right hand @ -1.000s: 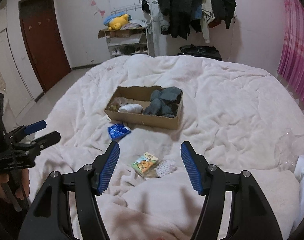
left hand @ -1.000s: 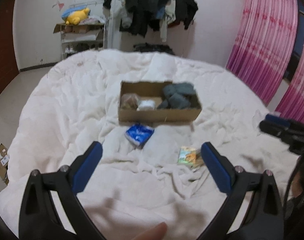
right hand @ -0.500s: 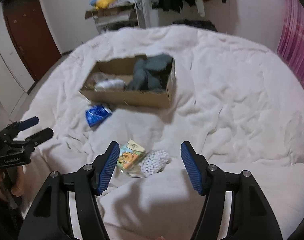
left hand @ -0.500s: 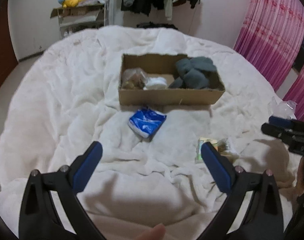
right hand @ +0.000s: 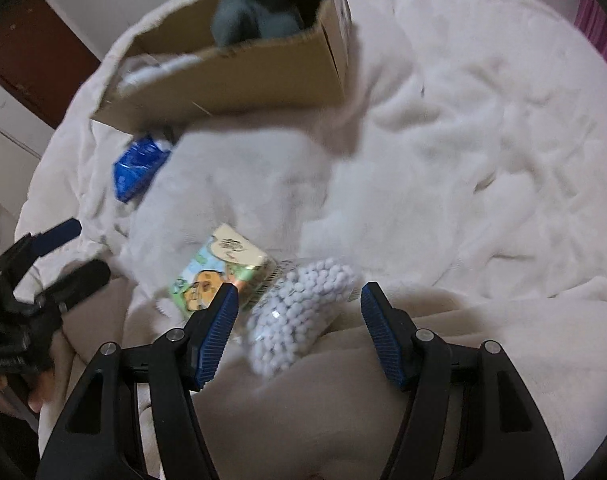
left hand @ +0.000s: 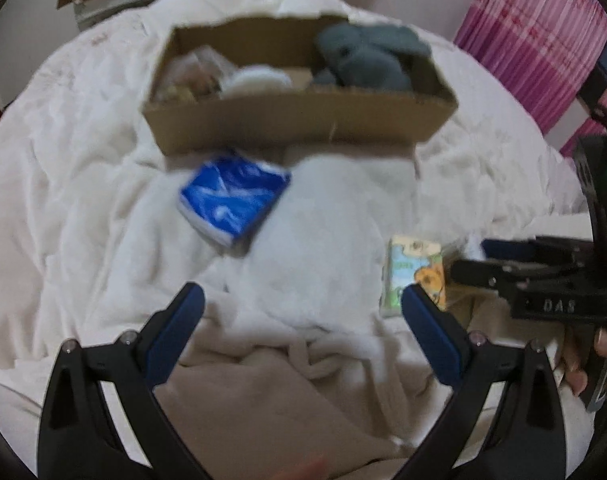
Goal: Organize objects
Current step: 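Grasp the cartoon tissue pack with the left tool while the right tool grasps the cotton-ball bag, both into box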
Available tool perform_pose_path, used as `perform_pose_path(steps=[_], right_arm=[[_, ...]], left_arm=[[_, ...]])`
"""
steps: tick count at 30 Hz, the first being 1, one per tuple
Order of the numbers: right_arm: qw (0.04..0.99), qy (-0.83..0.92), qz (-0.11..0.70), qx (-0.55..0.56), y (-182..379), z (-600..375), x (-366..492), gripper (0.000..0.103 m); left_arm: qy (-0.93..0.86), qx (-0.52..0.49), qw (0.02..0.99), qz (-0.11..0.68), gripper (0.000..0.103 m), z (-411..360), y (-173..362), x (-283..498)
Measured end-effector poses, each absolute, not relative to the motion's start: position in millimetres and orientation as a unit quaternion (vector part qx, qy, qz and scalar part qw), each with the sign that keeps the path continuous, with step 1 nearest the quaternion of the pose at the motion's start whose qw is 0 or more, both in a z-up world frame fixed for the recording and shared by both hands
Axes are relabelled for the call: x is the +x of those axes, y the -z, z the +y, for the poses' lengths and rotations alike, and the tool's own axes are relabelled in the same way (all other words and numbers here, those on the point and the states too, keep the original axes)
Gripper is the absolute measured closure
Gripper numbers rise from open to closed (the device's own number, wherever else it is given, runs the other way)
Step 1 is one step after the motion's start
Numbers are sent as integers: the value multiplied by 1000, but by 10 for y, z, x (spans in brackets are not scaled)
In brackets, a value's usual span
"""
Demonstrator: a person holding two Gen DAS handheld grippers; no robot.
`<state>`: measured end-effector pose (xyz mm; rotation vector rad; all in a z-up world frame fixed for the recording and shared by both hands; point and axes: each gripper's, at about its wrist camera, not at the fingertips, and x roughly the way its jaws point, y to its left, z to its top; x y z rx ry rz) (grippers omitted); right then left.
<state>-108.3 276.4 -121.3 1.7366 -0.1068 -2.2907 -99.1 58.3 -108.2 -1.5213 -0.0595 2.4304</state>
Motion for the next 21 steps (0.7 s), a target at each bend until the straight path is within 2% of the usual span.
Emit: perform_pose_path(steps=[4, 6, 9, 14, 21], right_arm=[[141, 773, -19, 618, 1363, 2664, -1128, 38], [151, 774, -25, 615, 1356, 2662, -1109, 51], [158, 780, -50, 604, 1310, 2744, -1071, 56], [163, 801, -75, 572, 1099, 2889, -952, 59], [137, 835, -85, 526, 830, 3119, -848, 59]], left_arm=[[-833, -531, 152, -19, 3, 660, 1148, -998], [-831, -532, 162, -16, 3, 718, 1156, -983], [-827, -531, 184, 8, 3, 874, 1153, -941], [-817, -535, 206, 67, 4, 1148, 1167, -889], [-808, -540, 210, 106, 6, 1381, 1210, -971]])
